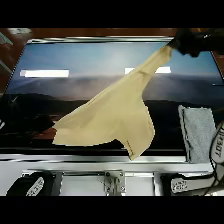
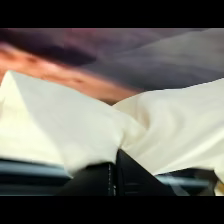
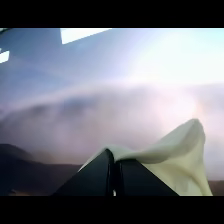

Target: Fold the shirts.

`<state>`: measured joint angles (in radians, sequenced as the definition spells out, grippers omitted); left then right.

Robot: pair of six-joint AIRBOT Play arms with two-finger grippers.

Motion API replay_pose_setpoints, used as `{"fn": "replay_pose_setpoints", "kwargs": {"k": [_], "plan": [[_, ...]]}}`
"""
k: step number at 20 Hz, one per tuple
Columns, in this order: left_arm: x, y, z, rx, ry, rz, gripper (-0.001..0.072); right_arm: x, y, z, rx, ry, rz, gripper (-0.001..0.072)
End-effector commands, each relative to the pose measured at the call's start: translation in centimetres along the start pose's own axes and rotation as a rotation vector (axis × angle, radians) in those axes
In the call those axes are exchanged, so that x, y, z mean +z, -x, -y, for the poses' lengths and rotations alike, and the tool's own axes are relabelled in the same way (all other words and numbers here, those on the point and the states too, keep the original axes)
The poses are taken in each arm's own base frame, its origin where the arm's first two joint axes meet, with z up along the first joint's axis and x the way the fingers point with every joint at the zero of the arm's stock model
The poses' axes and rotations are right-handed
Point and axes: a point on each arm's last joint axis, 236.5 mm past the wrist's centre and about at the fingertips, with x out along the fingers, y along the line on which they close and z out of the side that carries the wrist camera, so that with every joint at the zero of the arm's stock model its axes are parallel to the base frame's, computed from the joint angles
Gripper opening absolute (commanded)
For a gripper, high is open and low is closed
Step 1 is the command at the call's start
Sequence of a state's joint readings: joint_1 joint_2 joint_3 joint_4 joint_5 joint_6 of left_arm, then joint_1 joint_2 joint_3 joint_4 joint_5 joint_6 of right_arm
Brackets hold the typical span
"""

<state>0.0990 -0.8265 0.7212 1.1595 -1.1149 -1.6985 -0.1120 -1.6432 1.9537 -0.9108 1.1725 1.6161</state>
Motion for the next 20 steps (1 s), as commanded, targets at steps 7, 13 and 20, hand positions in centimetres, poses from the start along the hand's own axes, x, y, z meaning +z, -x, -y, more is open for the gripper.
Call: {"fn": "replay_pose_setpoints", "kwargs": {"k": [7,13,20], "plan": [[4.5,-9.3,-3.7,0.079,0.071,-0.186,0.0604,-9.7,-14.3,7.0,-0.031,-0.189,-0.317,0.068],[1.0,-0.5,-12.6,0.219,0.065,-0.433,0.0658,-17.5,-1.6,14.0,-0.15,-0.069,-0.83,0.0679],[-5.2,-7.2,-12.7,0.014,0.235,-0.389,0.0709,-20.2,0.3,17.7,-0.171,-0.245,-0.787,0.0679]]}}
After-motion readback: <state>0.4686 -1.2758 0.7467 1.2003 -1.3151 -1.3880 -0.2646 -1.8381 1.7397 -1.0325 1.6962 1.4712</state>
